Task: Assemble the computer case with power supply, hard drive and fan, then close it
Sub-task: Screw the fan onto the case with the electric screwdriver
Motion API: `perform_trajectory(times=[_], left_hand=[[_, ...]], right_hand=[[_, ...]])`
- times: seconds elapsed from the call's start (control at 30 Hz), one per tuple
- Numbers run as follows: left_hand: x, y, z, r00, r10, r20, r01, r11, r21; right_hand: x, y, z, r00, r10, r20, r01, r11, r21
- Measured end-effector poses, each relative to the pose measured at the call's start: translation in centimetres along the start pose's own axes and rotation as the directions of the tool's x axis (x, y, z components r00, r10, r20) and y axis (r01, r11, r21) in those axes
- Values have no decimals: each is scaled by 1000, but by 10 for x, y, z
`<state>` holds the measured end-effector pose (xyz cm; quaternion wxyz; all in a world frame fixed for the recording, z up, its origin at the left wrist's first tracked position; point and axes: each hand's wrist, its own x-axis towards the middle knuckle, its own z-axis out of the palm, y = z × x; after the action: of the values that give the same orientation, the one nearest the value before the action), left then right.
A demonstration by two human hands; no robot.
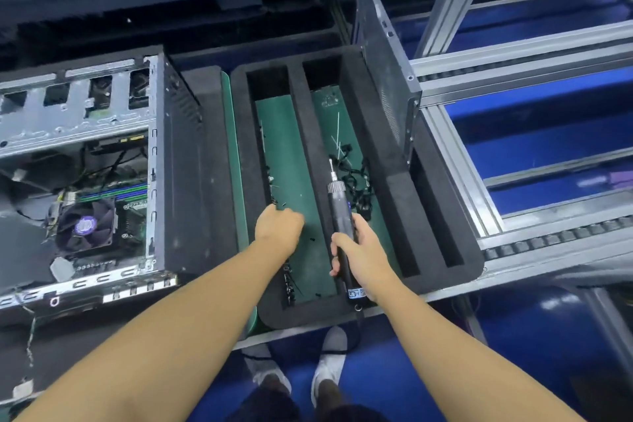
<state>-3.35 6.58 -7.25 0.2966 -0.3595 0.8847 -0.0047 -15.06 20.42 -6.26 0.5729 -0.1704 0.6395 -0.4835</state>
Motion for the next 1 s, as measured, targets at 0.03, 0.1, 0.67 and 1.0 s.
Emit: perform_trajectory(times=[0.03, 0.1, 0.67, 1.0], left_hand=[[4, 5, 2, 1000, -22, 13, 22, 1000, -5], [12, 12, 4, 998, -62, 10, 63, 997, -47], [27, 11, 3, 979, -198, 48, 166, 643, -748], [0, -31, -32, 978, -156, 139, -72, -877, -476]], right_hand=[[1, -1, 0, 1000, -5, 9, 5, 1000, 9], [3, -3, -2, 1000, 0, 15, 0, 1000, 19], [3, -11, -4, 995, -59, 82, 57, 998, 25], [0, -18, -5, 977, -21, 213, 47, 992, -121]])
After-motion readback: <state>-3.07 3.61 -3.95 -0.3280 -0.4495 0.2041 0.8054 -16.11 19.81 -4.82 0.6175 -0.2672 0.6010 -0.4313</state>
